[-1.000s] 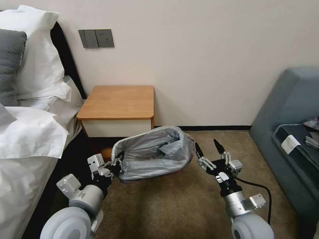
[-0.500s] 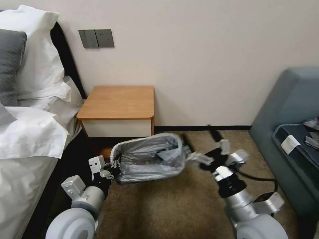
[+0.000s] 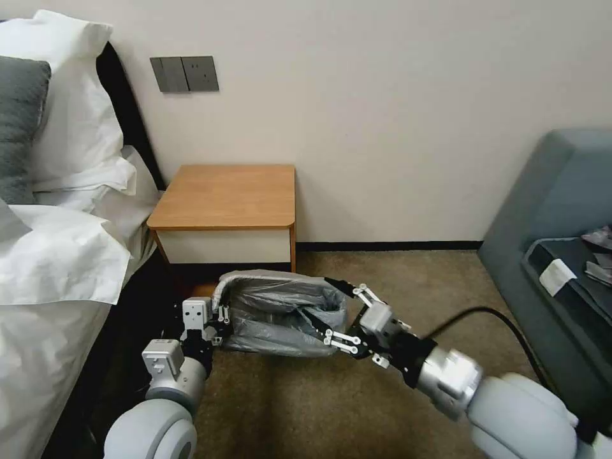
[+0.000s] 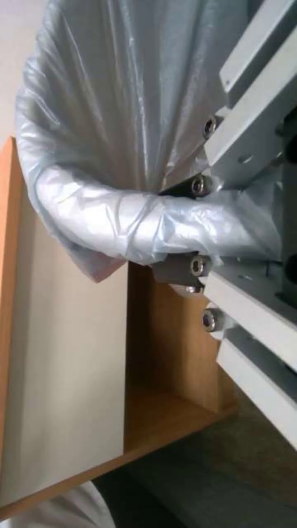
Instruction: Pick up the garbage bag from the table and place it over the trash can.
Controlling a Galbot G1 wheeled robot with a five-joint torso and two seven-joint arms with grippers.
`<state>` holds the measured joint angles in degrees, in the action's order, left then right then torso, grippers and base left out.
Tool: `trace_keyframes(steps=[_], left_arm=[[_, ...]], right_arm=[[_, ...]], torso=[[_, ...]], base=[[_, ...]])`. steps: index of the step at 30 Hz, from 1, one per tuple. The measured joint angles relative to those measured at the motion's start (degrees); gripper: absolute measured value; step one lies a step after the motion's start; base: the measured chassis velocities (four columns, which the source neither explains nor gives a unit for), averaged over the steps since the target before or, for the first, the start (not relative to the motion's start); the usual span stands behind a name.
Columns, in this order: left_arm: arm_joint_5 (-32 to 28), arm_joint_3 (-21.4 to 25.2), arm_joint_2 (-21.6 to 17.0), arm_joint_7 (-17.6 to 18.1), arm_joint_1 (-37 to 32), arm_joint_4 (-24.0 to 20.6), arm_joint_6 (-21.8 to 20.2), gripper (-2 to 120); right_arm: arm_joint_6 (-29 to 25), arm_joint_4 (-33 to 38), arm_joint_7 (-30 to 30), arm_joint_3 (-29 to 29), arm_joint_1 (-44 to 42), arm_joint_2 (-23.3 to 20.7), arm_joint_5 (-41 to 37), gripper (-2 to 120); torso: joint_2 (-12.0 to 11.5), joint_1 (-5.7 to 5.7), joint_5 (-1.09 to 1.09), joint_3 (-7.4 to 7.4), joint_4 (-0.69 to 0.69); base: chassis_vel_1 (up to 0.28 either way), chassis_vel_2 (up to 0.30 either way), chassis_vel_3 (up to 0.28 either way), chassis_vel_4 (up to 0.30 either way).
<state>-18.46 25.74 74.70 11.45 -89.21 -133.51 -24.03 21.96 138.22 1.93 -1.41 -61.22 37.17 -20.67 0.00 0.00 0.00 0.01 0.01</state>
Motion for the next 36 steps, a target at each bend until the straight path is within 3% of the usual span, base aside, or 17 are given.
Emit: trace_keyframes(steps=[3, 4, 6, 7, 12, 16, 25, 36], left_arm=[[1.6, -0.4, 0.2, -0.4, 0.4, 0.9, 0.3, 2], [1.6, -0.4, 0.2, -0.4, 0.4, 0.9, 0.3, 2], [2.2, -0.7, 0.5, -0.6, 0.7, 1.3, 0.4, 2], [2.2, -0.7, 0.5, -0.6, 0.7, 1.3, 0.4, 2], [3.4, -0.9, 1.1, -0.7, 0.3, 1.5, 0.6, 2], [4.1, -1.0, 1.5, -0.8, 0.1, 1.5, 0.8, 2], [4.2, -0.8, 1.6, -1.0, -0.2, 0.7, 0.8, 2], [6.6, -1.6, 2.4, -1.2, -1.2, 0.0, 1.0, 2]], right_arm=[[4.3, -3.6, -0.8, -8.5, 7.5, 1.1, -2.3, 28], [4.3, -3.6, -0.8, -8.5, 7.5, 1.1, -2.3, 28], [6.1, -7.1, -1.4, -14.2, 12.7, 2.4, -3.5, 17], [6.1, -7.1, -1.4, -14.2, 12.7, 2.4, -3.5, 17], [8.0, -15.0, -2.1, -24.8, 23.8, 5.6, -4.8, 0], [9.3, -20.8, -2.7, -32.8, 30.5, 8.7, -6.1, 0], [9.9, -28.9, -2.5, -41.9, 40.1, 13.9, -6.2, 0], [9.2, -36.9, -0.6, -47.5, 45.4, 17.7, -3.1, 0]], torso=[[0.0, 0.00, 0.00, 0.00, 0.00], [0.0, 0.00, 0.00, 0.00, 0.00], [0.0, 0.00, 0.01, 0.00, -0.02], [0.0, 0.00, 0.01, 0.00, -0.02], [0.0, 0.00, -0.01, 0.00, 0.00], [0.0, 0.00, -0.01, 0.00, -0.01], [0.0, 0.00, -0.01, 0.00, 0.00], [0.0, 0.00, -0.01, -0.01, -0.01]], base=[[0.000, 0.000, 0.000, 0.000], [0.000, 0.000, 0.000, 0.000], [0.000, 0.000, 0.000, 0.000], [0.000, 0.000, 0.000, 0.000], [0.000, 0.000, 0.000, 0.000], [0.000, 0.000, 0.000, 0.000], [0.000, 0.000, 0.000, 0.000], [0.000, 0.000, 0.000, 0.000]])
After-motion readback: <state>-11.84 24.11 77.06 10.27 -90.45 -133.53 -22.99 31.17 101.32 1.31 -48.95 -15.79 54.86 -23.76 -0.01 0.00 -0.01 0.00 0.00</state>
